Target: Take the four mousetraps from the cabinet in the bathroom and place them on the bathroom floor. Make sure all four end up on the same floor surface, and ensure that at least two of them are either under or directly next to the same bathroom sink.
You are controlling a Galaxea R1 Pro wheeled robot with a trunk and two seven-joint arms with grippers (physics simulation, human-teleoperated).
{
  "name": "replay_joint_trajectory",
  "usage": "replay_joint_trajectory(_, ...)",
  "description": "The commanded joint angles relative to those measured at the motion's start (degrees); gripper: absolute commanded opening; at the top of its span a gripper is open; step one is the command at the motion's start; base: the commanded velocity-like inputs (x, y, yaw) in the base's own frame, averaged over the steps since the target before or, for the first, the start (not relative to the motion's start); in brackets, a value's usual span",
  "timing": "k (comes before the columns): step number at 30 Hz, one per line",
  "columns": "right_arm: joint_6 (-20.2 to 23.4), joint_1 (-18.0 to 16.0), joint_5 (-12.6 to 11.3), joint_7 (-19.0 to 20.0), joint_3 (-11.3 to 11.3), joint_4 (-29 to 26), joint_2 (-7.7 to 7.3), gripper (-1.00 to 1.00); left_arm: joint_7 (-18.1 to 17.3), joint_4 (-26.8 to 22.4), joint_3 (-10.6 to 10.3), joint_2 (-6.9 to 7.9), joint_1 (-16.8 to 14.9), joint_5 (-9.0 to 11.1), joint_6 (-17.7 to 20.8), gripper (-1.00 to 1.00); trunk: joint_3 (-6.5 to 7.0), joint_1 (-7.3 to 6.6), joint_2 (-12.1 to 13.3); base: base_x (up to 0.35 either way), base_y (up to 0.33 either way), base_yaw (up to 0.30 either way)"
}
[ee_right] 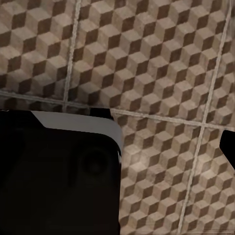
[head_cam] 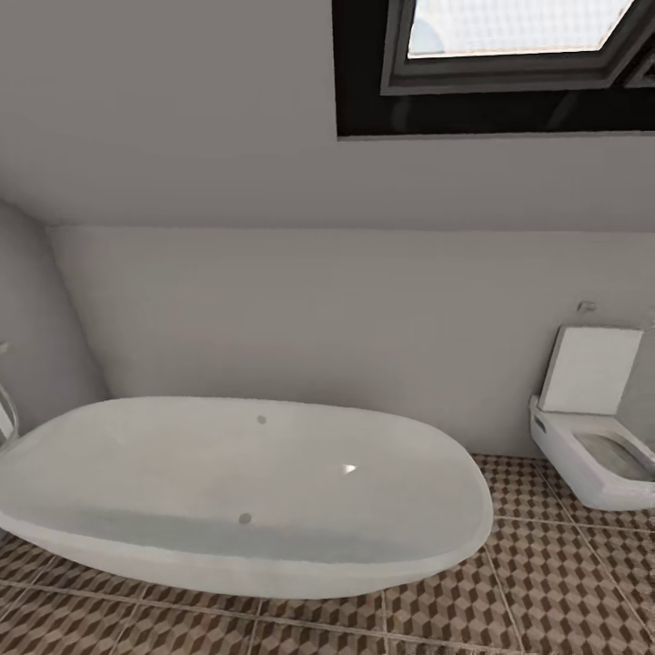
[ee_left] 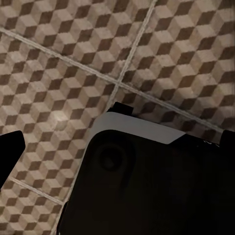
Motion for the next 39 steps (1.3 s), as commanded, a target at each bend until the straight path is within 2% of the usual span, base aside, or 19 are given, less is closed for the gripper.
replay_joint_trajectory(1,-0.24,-0.09,-0.07,-0.26,0.42,0.19,0.03,1.0,0.2,0.01,-0.5,-0.01,-0.03,0.44,-0.15,1.0,-0.07,0.01,-0.05,0.0,0.0,-0.252)
replay_joint_trajectory(39,-0.24,-0.09,-0.07,-0.26,0.42,0.19,0.03,1.0,0.2,0.01,-0.53,-0.01,-0.03,0.42,-0.15,1.0,-0.07,0.01,-0.05,0.0,0.0,-0.252)
